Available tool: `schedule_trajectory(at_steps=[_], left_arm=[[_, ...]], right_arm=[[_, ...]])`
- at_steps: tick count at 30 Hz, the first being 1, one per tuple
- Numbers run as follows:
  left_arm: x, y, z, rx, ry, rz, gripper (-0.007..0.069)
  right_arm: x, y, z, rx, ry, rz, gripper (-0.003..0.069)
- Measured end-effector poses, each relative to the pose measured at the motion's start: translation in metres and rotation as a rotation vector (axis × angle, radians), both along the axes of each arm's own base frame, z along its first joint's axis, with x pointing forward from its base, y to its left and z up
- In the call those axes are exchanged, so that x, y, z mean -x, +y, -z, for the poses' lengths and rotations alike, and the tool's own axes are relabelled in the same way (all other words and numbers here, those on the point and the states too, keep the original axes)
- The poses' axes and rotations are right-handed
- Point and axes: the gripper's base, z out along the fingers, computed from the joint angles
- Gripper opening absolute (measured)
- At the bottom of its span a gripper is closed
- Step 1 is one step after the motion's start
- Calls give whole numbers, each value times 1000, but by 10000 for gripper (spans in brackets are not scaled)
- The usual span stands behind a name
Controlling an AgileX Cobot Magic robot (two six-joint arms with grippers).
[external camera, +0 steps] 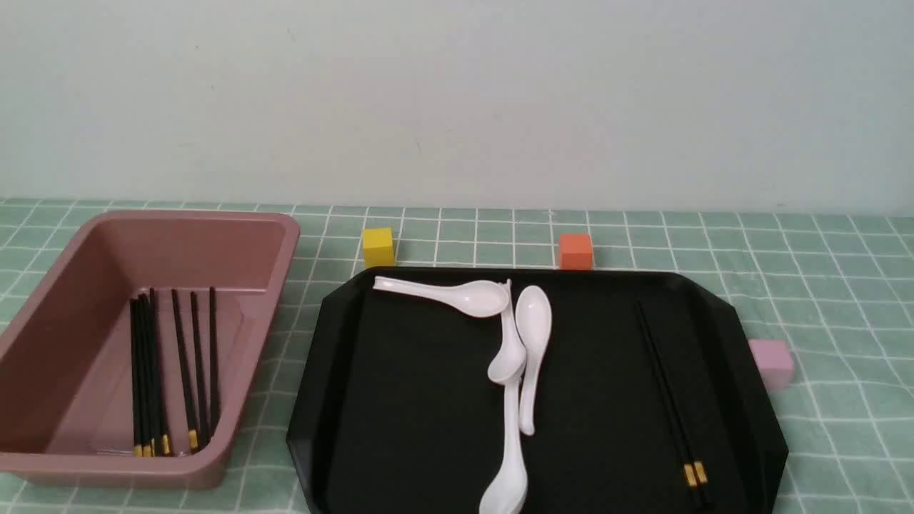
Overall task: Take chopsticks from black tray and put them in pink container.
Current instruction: 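Move the gripper over the chopsticks on the black tray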
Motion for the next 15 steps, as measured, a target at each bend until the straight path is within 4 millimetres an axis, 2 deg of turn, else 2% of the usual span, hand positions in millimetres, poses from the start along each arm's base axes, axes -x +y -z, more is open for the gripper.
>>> schedule_trajectory(at_steps=[15], left_arm=[[0, 0, 0, 0, 0, 0, 239]], right_arm=[[0, 0, 0, 1, 0, 0, 163]])
